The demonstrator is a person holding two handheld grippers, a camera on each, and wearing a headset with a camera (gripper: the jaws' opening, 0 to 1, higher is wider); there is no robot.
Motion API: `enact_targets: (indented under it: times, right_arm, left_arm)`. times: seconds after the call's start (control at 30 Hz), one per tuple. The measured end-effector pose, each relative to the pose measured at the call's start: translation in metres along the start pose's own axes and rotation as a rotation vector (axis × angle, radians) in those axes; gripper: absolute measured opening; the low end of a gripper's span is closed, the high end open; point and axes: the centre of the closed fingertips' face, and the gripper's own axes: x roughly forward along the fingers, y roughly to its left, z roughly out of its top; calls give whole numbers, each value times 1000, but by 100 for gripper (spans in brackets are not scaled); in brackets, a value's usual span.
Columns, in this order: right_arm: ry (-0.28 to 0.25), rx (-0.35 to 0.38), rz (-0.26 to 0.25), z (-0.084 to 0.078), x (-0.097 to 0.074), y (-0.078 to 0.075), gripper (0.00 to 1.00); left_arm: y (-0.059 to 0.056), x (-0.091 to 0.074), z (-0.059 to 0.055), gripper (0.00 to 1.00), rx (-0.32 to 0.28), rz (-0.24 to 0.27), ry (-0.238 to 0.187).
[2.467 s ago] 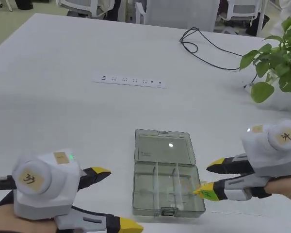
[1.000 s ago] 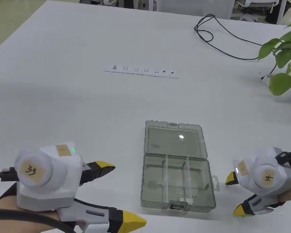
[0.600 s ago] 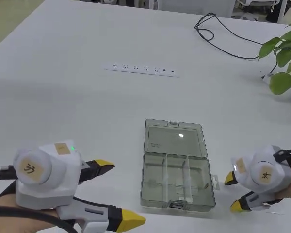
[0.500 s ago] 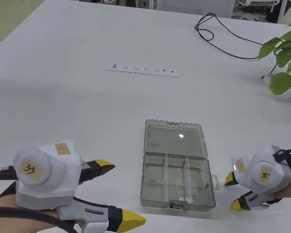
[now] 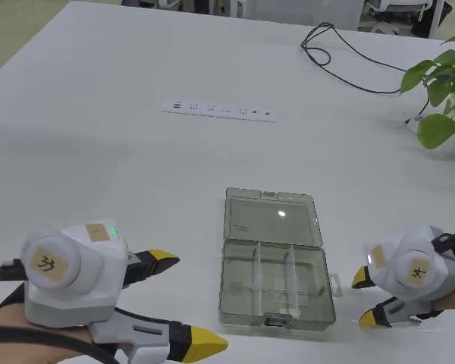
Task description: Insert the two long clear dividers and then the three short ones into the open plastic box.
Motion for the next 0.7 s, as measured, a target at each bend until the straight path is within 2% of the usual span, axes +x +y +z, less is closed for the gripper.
enact_targets:
  times: [0.17, 0.33, 0.47, 0.7]
  right_arm:
    - [-8, 28, -32, -3, -14, 0, 33]
    - [-44, 44, -82, 3, -40, 0, 33]
    - [-96, 52, -130, 22, -64, 1, 33]
    - [-186, 28, -189, 69, -96, 10, 33]
  left_arm:
    - [-2, 0, 7, 84, -4, -5, -16]
    - [-3, 0, 20, 82, -36, -8, -48]
    - [-6, 1, 35, 81, -110, -22, -99]
    - [-21, 6, 65, 72, -261, -88, -189]
